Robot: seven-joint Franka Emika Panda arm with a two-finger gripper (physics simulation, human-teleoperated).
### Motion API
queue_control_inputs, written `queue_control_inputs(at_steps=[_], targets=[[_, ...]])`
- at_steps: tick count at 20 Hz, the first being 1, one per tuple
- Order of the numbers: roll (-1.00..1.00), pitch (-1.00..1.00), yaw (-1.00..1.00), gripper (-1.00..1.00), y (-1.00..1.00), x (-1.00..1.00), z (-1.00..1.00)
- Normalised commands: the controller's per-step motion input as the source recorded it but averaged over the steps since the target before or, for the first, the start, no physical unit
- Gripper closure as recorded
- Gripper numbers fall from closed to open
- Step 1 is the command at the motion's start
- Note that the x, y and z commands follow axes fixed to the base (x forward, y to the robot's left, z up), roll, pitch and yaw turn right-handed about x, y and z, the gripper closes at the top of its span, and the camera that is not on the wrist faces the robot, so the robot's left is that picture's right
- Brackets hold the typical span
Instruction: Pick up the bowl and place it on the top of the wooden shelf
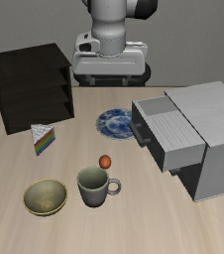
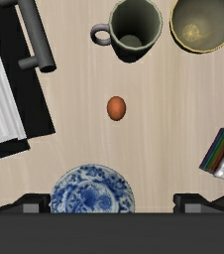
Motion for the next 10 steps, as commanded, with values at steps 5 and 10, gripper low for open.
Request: queue_control_inputs(at_steps=[5,10], targets=[[0.00,0.00,0.00,-1.00,0.00,1.00,0.00],[0.00,0.00,0.00,-1.00,0.00,1.00,0.00]])
